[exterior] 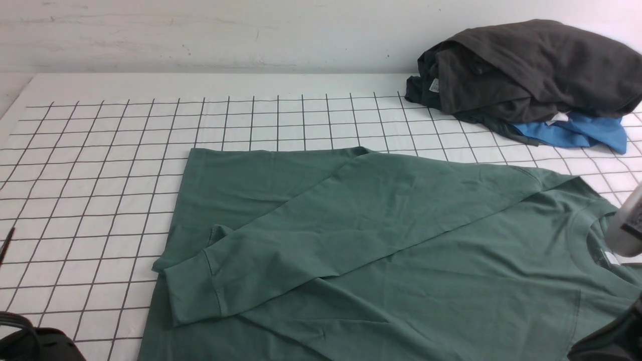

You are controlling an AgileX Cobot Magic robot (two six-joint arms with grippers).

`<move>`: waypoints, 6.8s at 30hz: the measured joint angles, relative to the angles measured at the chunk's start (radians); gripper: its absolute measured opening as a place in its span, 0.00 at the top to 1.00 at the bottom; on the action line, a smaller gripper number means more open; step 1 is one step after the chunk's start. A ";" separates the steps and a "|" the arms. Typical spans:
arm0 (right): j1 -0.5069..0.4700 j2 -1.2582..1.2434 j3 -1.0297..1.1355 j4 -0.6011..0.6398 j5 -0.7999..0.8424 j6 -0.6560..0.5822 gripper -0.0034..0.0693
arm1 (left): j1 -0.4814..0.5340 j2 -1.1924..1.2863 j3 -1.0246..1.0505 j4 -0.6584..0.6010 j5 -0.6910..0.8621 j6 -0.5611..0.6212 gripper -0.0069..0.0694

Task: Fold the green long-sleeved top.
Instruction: Use both arms simultaneously to clamp the lower edge of the clothing fabric, then use both arms to drag the lower edge of the fabric forward and fold it over the upper edge, then use the right arm to clamp the right edge of the fabric

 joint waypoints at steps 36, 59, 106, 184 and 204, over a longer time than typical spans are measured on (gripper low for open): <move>0.000 0.000 0.000 -0.001 0.000 -0.016 0.97 | -0.001 0.075 -0.043 0.198 -0.029 -0.183 0.86; 0.000 0.102 0.174 -0.091 -0.012 -0.360 0.25 | -0.001 0.075 -0.150 0.178 0.333 -0.183 0.91; 0.000 0.453 0.378 -0.569 -0.563 -0.228 0.85 | -0.001 0.075 -0.150 0.154 0.275 -0.182 0.91; -0.450 1.348 -1.217 -0.033 -0.137 -0.406 0.50 | 0.658 0.978 -1.526 0.172 0.167 -0.244 0.39; -0.148 1.420 -1.240 0.109 -0.008 -0.463 0.95 | 0.654 0.978 -1.646 0.169 0.314 -0.388 0.52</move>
